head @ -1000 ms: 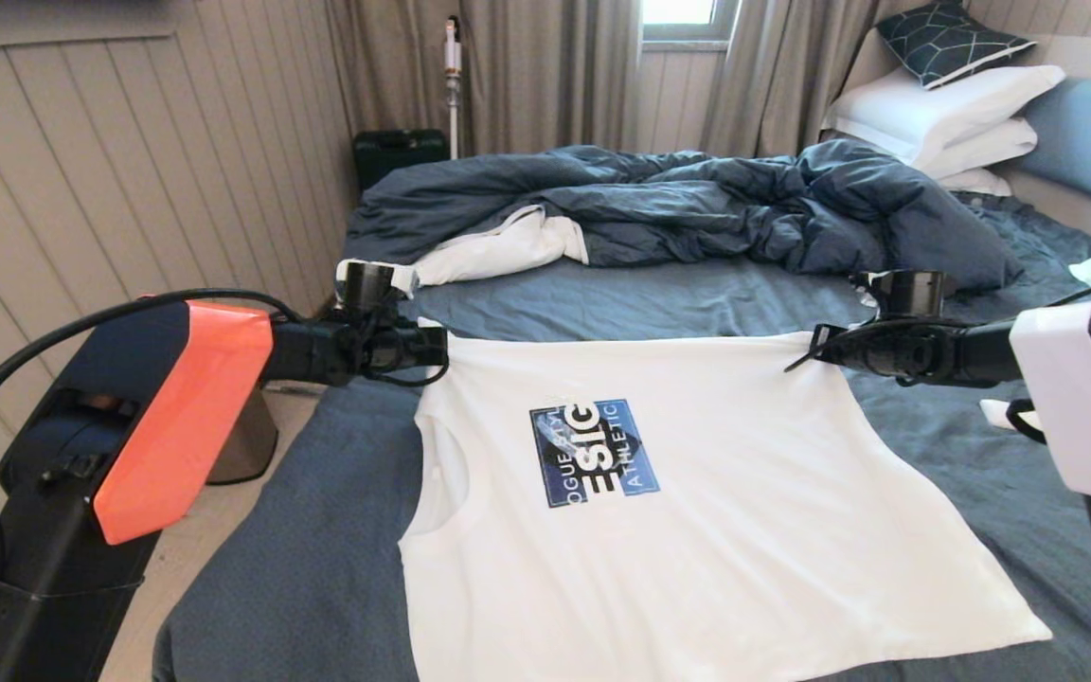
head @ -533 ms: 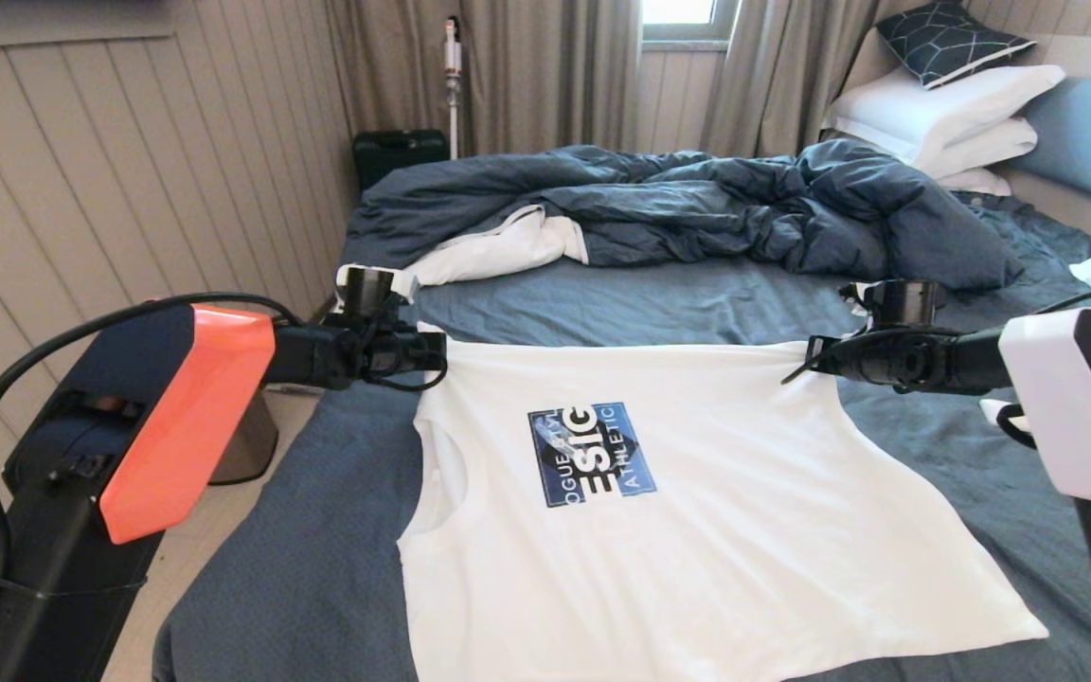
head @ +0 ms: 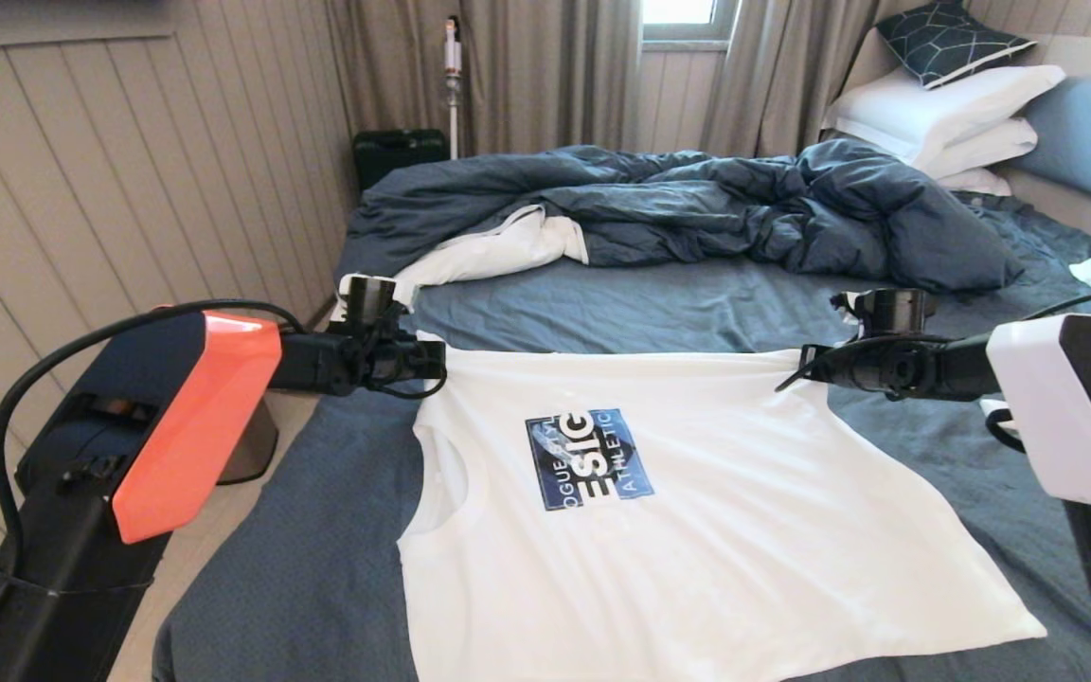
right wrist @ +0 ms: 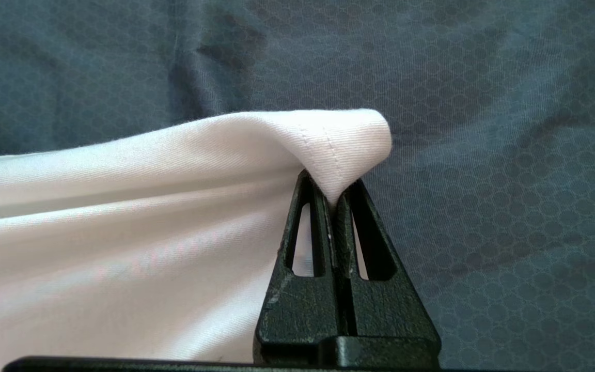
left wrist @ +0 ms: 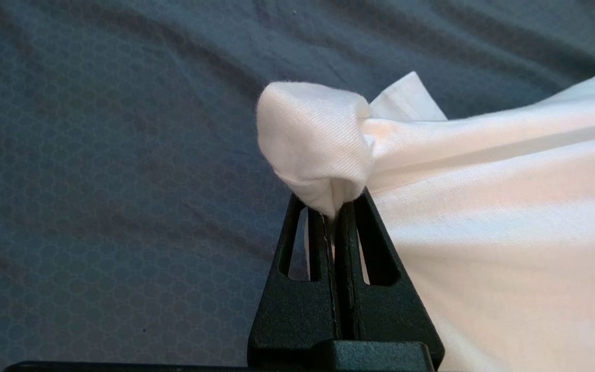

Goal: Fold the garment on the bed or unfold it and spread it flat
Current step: Unford the white T-shirt

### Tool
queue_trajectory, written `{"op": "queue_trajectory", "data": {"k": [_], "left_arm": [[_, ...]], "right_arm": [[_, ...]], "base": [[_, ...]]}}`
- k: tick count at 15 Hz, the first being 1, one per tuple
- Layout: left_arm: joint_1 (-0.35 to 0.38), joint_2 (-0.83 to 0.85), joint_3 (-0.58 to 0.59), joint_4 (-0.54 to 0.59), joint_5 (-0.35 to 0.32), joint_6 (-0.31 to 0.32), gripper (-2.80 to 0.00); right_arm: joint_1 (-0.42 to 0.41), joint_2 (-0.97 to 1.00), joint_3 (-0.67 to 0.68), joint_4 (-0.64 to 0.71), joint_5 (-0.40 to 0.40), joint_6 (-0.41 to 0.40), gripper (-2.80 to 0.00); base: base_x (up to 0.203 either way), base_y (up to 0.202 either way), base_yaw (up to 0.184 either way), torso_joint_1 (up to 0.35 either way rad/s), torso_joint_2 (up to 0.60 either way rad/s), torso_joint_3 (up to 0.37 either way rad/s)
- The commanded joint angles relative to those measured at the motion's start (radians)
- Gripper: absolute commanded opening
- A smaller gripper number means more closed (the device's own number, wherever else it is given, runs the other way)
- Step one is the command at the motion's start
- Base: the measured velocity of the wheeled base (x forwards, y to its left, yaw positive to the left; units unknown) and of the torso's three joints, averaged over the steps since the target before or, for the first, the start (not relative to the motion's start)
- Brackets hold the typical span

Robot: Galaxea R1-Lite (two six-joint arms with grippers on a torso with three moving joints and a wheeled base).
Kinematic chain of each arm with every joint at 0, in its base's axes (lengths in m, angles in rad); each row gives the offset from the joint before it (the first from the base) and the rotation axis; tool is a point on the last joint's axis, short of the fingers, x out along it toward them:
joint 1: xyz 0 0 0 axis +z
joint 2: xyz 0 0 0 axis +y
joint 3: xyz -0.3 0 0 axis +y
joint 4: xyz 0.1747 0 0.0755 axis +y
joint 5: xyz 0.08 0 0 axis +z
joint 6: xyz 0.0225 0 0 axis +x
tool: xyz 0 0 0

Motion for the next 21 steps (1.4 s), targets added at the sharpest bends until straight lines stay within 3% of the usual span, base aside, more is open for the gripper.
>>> {"op": "queue_trajectory", "data": {"k": [1,4,5,15,19,20,21], "left_arm": [[0.000,0.012,0.000,-0.001,0.000,0.006,-2.80],[-0.001,0.020,0.000,0.003,0.007,0.008,-2.80],[-0.001,0.018,0.000,0.005,0.012,0.008,0.00],[0.002,-0.007,0.000,-0.016,0.032,0.010,0.00],[0.036,-0.090,0.008,0.002,0.035,0.005,0.00],[0.044,-0.143,0.022,0.024,0.034,-0.003,-2.80],[0.050,-0.200,0.040,0.056,0.031,-0.017,-2.80]], "right_arm": [[0.002,0.007,0.000,-0.001,0.002,-0.012,-2.80],[0.002,0.009,0.000,-0.002,-0.001,-0.020,-2.80],[0.002,0.009,0.000,-0.001,-0.001,-0.020,0.00],[-0.004,-0.017,0.000,-0.010,-0.001,-0.020,0.00],[-0.010,-0.071,0.004,0.002,0.002,-0.010,0.00],[-0.011,-0.109,0.013,0.017,0.002,-0.001,-2.80],[-0.010,-0.156,0.029,0.045,0.005,0.006,-2.80]], "base": [[0.000,0.000,0.000,0.000,0.00,0.000],[0.000,0.000,0.000,0.000,0.00,0.000],[0.000,0.000,0.000,0.000,0.00,0.000],[0.000,0.000,0.000,0.000,0.00,0.000],[0.000,0.000,0.000,0.000,0.00,0.000],[0.000,0.000,0.000,0.000,0.00,0.000],[0.000,0.000,0.000,0.000,0.00,0.000]]}}
